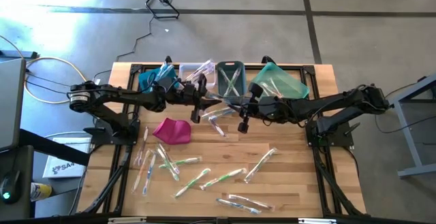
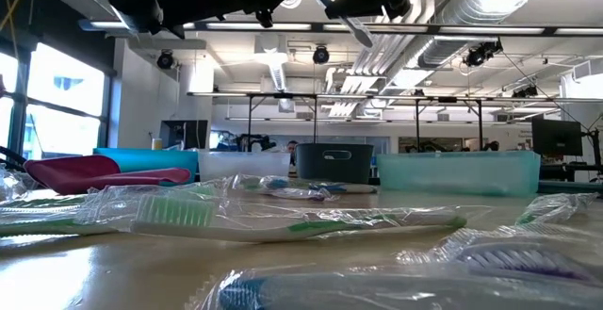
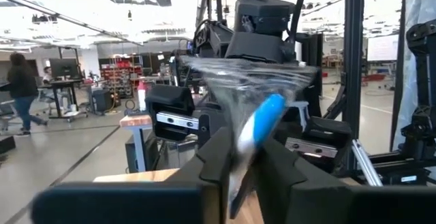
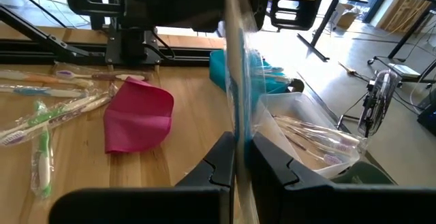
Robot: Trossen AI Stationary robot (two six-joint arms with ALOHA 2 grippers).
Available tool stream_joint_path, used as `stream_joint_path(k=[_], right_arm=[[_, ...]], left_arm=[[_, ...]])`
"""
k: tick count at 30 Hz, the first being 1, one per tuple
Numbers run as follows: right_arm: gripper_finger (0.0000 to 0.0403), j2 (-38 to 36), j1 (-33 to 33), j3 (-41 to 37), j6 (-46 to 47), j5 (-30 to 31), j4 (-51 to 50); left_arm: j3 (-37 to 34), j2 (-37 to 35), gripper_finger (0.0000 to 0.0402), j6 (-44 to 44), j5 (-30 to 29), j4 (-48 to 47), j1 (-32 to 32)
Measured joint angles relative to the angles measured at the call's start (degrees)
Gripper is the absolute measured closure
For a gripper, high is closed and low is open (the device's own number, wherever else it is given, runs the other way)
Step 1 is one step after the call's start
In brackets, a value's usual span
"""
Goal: Pick & Place Toothbrushes
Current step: Put the blue toothbrush into the blue bin
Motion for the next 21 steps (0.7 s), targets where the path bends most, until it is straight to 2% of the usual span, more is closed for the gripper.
stream_joint_path(k=[4, 11, 21], right_arm=[[0.0386, 0.0, 0.0, 0.0, 0.3, -0.1, 0.0], [0.0386, 0.0, 0.0, 0.0, 0.1, -0.1, -0.1], [0.0382, 0.0, 0.0, 0.0, 0.0, -0.6, -0.6]], left_arm=[[0.0, 0.0, 0.0379, 0.2, -0.2, 0.0, 0.0], [0.0, 0.0, 0.0367, 0.0, 0.1, 0.0, 0.0], [0.0, 0.0, 0.0382, 0.0, 0.1, -0.4, 0.0]])
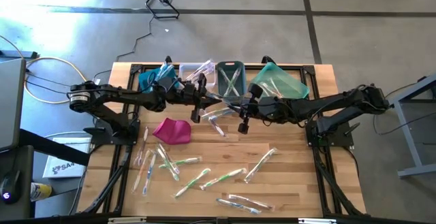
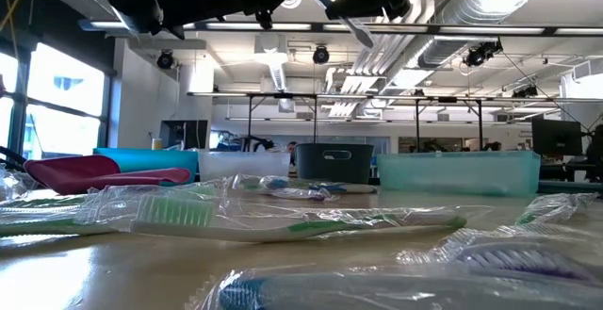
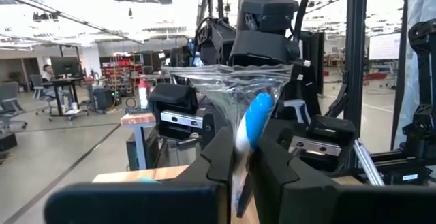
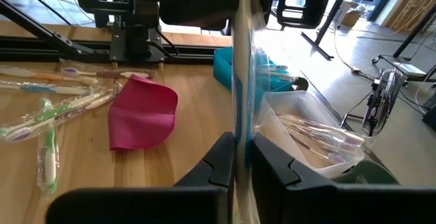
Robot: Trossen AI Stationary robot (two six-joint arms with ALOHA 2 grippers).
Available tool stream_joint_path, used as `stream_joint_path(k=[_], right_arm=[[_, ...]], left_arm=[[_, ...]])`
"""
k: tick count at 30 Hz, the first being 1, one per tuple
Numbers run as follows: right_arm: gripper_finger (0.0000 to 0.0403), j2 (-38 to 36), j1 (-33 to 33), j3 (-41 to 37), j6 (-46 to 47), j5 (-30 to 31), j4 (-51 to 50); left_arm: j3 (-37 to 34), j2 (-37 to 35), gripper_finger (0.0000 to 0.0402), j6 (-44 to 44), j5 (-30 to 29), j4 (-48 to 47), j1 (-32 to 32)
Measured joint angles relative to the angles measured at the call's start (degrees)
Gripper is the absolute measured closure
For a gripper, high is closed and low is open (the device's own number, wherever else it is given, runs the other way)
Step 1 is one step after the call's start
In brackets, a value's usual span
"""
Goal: Pick & Place Toothbrushes
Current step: Put the blue toothbrush into the blue bin
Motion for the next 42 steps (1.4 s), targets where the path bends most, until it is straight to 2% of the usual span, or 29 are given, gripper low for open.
stream_joint_path(k=[3, 5, 18, 21, 24, 29, 31, 36, 42], right_arm=[[0.0382, 0.0, 0.0, 0.0, 0.0, 0.1, -0.1], [0.0369, 0.0, 0.0, 0.0, -0.2, 0.1, -0.2], [0.0193, 0.0, 1.1, 0.0, -0.4, 0.5, -0.2], [0.016, -0.5, 2.2, 0.0, -0.4, 3.1, -1.0], [0.0136, -1.8, 3.7, 0.0, -0.4, 8.7, -3.3], [0.0119, -4.5, 6.4, 0.0, 2.7, 19.0, -11.7], [0.0118, -5.4, 7.2, 0.0, 5.9, 21.2, -14.7], [0.0124, -6.2, 7.8, 0.0, 12.9, 21.5, -21.0], [0.0129, -5.8, 7.5, 0.0, 16.5, 21.5, -23.6]], left_arm=[[0.0, 0.0, 0.0377, -0.2, -0.6, -0.3, 0.0], [0.0, 0.0, 0.0377, -0.3, -0.8, -0.6, 0.0], [0.0, 0.0, 0.0381, -0.2, -1.1, -1.0, 0.0], [0.0, 0.0, 0.0381, 0.4, -1.2, -0.9, 0.0], [0.0, -0.4, 0.0382, 1.2, -1.2, -1.3, 1.1], [-0.1, -1.8, 0.0382, 0.0, -1.2, -2.5, 4.9], [0.0, -2.9, 0.0382, -0.3, -0.8, -3.5, 6.4], [0.0, -6.2, 0.0382, -4.8, 2.5, -8.0, 11.0], [0.0, -10.8, 0.0382, -8.0, 2.5, -15.7, 16.0]])
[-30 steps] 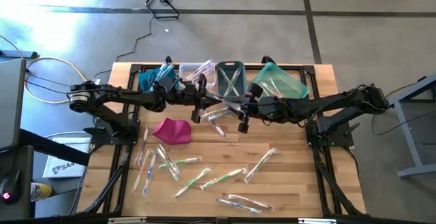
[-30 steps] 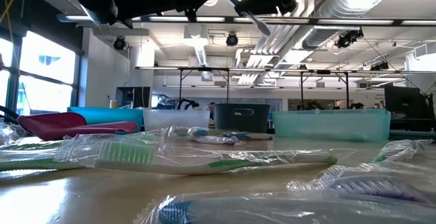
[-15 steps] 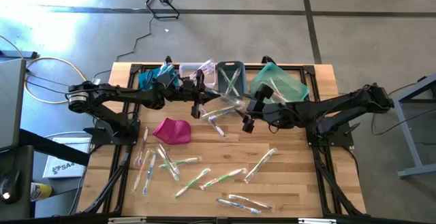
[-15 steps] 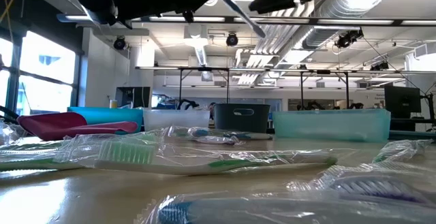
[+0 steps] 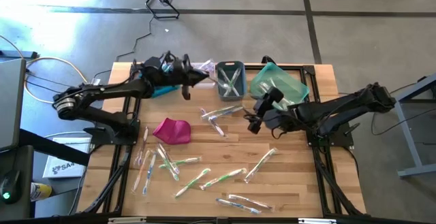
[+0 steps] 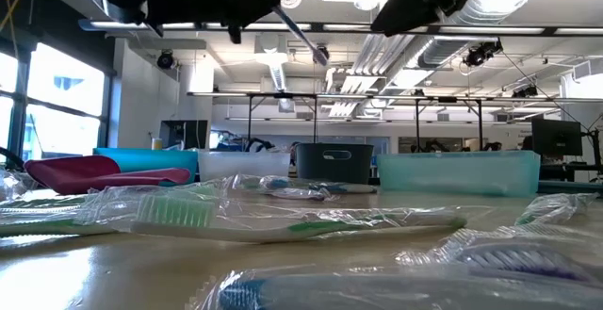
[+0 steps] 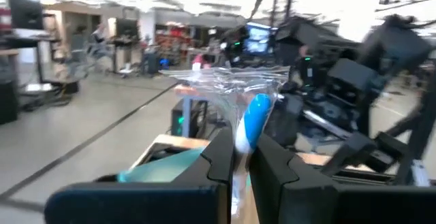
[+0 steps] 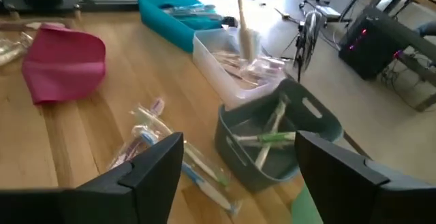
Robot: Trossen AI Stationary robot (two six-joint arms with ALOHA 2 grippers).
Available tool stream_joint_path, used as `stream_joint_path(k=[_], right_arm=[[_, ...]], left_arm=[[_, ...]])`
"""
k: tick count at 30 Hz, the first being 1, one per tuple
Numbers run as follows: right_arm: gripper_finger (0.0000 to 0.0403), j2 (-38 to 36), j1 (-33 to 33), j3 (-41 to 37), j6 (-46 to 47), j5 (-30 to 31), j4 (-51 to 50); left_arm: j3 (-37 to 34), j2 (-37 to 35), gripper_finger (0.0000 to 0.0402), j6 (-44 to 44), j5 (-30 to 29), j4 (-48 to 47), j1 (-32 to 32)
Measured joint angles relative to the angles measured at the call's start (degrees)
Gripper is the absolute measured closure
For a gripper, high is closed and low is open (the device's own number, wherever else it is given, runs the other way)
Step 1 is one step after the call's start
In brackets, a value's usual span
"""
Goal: Pick & Place Toothbrushes
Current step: Put the blue toothbrush into the blue bin
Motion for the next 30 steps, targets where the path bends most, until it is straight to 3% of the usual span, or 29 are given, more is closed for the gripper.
stream_joint_path(k=[8, 16, 20, 30], right_arm=[[0.0129, 0.1, 0.0, 0.0, 0.0, 0.0, 0.1], [0.0129, 0.1, 0.0, 0.0, 2.8, 0.0, 0.1], [0.0129, 0.1, 0.0, 0.0, 2.8, 0.0, 0.1], [0.0129, 0.1, 0.0, 0.0, 3.0, 0.0, 0.1]], left_arm=[[-0.7, -5.5, 0.0382, 2.0, -0.2, -8.7, 3.6], [-9.5, -14.6, 0.0382, -0.1, -1.6, -9.6, 9.0], [-15.1, -20.8, 0.0382, -1.0, -5.7, -9.6, 11.2], [-27.4, -35.1, 0.0382, -4.4, -23.0, -12.0, 13.0]])
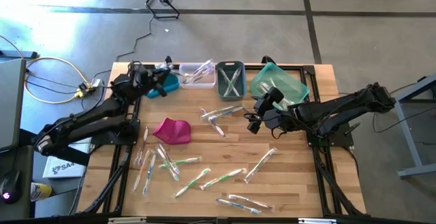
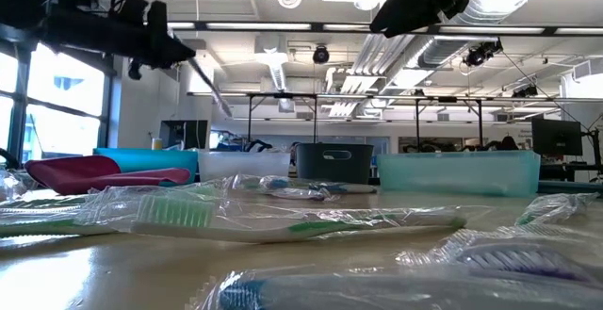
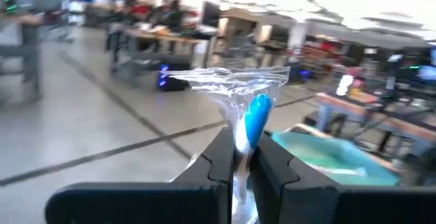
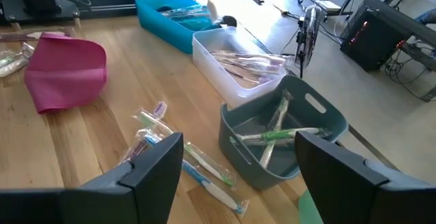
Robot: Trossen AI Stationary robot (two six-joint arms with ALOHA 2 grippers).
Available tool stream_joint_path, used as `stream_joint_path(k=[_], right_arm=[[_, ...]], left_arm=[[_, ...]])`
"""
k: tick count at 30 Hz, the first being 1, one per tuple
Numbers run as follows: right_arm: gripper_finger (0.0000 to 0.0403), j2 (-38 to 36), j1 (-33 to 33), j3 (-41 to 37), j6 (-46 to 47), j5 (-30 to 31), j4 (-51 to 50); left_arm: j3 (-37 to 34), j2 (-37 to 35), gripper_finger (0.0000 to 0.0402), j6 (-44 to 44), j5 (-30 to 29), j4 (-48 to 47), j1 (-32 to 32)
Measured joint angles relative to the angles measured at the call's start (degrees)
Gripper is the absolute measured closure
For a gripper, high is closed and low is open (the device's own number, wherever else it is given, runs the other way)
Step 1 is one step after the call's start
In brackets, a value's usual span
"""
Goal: Pick & Place Toothbrushes
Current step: Put the blue toothbrush into the blue bin
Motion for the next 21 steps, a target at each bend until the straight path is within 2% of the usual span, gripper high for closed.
stream_joint_path(k=[7, 16, 21], right_arm=[[0.0129, 0.0, 0.0, 0.0, 0.0, 0.0, 0.0], [0.0129, 0.0, 0.0, 0.0, 1.5, -0.2, 0.0], [0.0129, 0.0, 0.0, 0.0, 1.3, -0.2, 0.0]], left_arm=[[-1.8, -5.1, 0.0382, -2.3, -9.9, -10.8, -0.1], [-1.8, -11.8, 0.0382, -1.0, -16.2, -13.4, -0.1], [-1.8, -16.8, 0.0382, -2.1, -22.1, -23.1, -0.1]])
